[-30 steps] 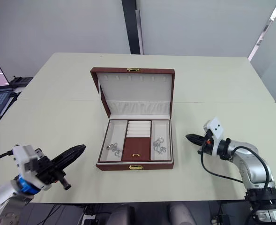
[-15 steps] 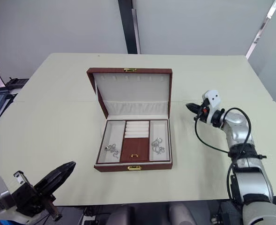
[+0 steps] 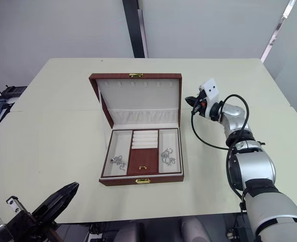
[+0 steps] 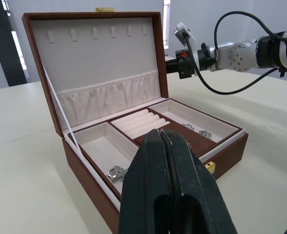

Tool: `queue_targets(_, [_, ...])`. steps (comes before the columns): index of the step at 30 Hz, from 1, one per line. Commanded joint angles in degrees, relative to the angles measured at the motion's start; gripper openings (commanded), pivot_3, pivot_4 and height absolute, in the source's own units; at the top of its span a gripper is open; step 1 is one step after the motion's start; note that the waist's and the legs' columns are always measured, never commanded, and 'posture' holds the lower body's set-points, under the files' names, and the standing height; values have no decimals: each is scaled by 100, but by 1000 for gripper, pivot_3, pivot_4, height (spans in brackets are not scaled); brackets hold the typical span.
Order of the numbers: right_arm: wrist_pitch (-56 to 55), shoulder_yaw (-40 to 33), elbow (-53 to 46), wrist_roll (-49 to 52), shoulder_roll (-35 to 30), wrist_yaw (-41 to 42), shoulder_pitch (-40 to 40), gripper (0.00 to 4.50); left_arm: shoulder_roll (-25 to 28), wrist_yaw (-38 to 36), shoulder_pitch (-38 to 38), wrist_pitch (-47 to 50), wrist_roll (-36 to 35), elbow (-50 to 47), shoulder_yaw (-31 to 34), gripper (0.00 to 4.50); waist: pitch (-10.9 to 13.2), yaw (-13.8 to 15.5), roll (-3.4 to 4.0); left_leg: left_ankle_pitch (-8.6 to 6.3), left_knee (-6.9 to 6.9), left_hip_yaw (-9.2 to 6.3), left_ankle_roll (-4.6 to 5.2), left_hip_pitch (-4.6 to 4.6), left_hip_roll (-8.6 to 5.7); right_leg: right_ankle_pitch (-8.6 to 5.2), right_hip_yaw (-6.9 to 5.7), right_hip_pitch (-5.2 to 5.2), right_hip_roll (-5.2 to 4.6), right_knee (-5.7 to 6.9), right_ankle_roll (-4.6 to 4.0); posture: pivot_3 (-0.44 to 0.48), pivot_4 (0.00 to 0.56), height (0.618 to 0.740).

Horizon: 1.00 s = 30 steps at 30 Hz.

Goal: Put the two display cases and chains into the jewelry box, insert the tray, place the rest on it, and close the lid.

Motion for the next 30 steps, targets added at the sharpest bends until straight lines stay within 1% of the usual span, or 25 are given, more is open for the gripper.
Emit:
queue_targets(1, [-56,-321,-30,188,43,115,-303,28,-40,108,57,-165,3,-232,-125,0,0,-2,1,0,0,0,0,0,0,0,0,0,0,0,0,0,150,740])
queue_targets(5, [96,-546,-66,363,175,499,-406,28,37,273,47,-118,8,-382,-185,0,1,-38,1,0,-1,-1,0,0,1,0,-1,0,0,0,0,0,150,740])
queue_targets(9, [261,-602,-178,431,266,1063,-433,28,181,666,-22,113,0,-692,-223,0,1,-42,2,0,0,-4,0,0,1,0,-3,0,1,1,0,0,150,740])
queue_targets(11, [444,-624,-280,502,292,1503,-425,28,242,799,-16,174,7,-781,-233,0,2,-47,3,0,0,-3,0,0,1,0,-3,0,1,2,0,0,150,740])
queue_targets(16, [1376,-400,-700,631,188,3040,-259,28,384,995,-29,312,-17,-870,-265,0,7,-47,11,0,-2,-5,0,1,2,0,-5,0,1,3,0,0,150,740])
queue_targets(20, [1755,-196,-1266,617,93,3646,13,28,484,1142,-113,437,-34,-860,-297,0,8,-57,13,0,-3,-7,0,2,3,-1,-8,0,2,4,-1,0,150,740])
queue_targets(22, [1863,-70,-1565,578,43,3810,189,28,516,1194,-154,487,-46,-853,-317,0,8,-58,13,0,-2,-8,0,2,2,-1,-9,2,1,4,-1,0,150,740])
queue_targets(25, [1891,80,-1824,494,-35,3818,398,28,550,1285,-161,589,-100,-845,-331,0,8,-58,14,0,-1,-6,0,2,1,-1,-7,2,1,4,-1,0,150,740])
queue_targets(30, [1638,122,-1842,425,-130,3421,567,28,644,1478,-50,920,-273,-756,-193,0,8,-60,14,0,-1,-8,0,2,1,-1,-8,2,1,4,-1,0,150,740])
